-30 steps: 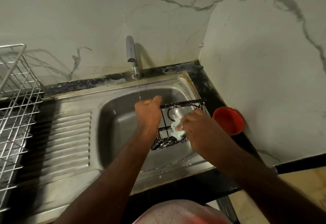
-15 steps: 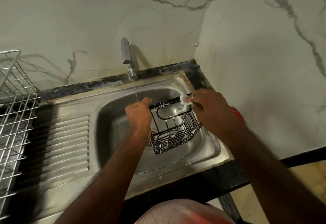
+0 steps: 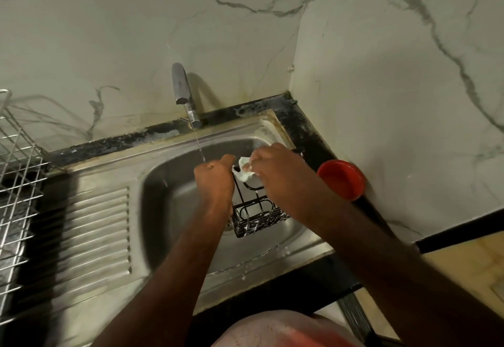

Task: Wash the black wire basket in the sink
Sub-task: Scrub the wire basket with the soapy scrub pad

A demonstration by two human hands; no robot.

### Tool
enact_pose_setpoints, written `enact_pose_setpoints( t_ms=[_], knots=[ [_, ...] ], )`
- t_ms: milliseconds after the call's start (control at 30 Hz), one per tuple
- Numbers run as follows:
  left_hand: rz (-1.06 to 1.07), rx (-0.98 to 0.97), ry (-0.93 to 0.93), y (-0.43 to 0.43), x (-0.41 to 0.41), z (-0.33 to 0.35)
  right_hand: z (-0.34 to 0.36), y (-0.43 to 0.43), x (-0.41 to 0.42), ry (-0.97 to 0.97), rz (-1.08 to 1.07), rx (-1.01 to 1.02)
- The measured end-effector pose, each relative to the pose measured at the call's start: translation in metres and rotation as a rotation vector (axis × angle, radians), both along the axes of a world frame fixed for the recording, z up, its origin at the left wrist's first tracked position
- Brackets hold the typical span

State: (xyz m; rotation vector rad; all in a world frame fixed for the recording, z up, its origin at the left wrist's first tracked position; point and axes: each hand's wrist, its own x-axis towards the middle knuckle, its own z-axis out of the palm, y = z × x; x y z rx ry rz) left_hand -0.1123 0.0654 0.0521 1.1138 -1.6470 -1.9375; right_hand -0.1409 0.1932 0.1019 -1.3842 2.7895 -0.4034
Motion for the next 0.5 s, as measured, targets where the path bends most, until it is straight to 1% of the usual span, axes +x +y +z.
enact_pose_setpoints(
  t_ms=[67, 100, 200, 233, 300, 400, 500],
  knots=[
    [0.022, 0.026, -0.015, -0.004, 0.000, -0.003, -0.006, 0.013, -0.014, 0.037, -0.053, 0.023],
    [0.030, 0.029, -0.017, -0.006, 0.001, -0.002, -0.006, 0.023, -0.022, 0.005, -0.126, -0.019],
    [0.044, 0.029, -0.017, -0.012, 0.003, -0.005, -0.004, 0.046, -0.038, -0.209, -0.361, -0.284],
    [0.051, 0.037, -0.013, -0.014, 0.004, -0.005, -0.004, 0.050, -0.039, -0.243, -0.406, -0.320],
    [0.088, 0.077, -0.003, -0.018, 0.004, -0.004, -0.006, 0.054, -0.036, -0.277, -0.442, -0.336],
    [0.146, 0.139, -0.017, -0.025, 0.002, -0.007, -0.004, 0.051, -0.016, -0.296, -0.441, -0.396],
    [0.185, 0.172, -0.027, -0.029, 0.002, -0.010, -0.014, 0.040, 0.005, -0.163, -0.431, -0.423]
  ],
)
